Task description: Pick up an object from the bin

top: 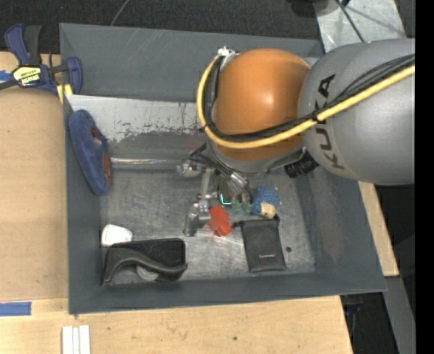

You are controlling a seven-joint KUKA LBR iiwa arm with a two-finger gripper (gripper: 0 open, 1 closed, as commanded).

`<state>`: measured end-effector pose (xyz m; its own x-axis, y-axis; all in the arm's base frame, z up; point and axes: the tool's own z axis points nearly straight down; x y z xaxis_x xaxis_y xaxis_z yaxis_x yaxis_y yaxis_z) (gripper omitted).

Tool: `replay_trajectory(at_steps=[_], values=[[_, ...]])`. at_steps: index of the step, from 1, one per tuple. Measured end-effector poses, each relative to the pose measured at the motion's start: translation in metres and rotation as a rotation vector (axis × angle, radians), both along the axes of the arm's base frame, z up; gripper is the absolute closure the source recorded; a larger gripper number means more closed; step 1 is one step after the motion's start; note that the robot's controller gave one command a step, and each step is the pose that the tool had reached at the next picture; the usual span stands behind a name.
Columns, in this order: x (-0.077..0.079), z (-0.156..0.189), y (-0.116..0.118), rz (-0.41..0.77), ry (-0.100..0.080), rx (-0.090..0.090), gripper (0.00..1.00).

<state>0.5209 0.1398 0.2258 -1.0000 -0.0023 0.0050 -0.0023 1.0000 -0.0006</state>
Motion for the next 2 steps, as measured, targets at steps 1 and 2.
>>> replay_trajectory(at_steps=[1,2], values=[[-0.021,-0.106,0.029,0.056,-0.017,0.002,0.00],[-0.028,-0.054,-0.049,0.134,-0.012,-0.001,0.00]])
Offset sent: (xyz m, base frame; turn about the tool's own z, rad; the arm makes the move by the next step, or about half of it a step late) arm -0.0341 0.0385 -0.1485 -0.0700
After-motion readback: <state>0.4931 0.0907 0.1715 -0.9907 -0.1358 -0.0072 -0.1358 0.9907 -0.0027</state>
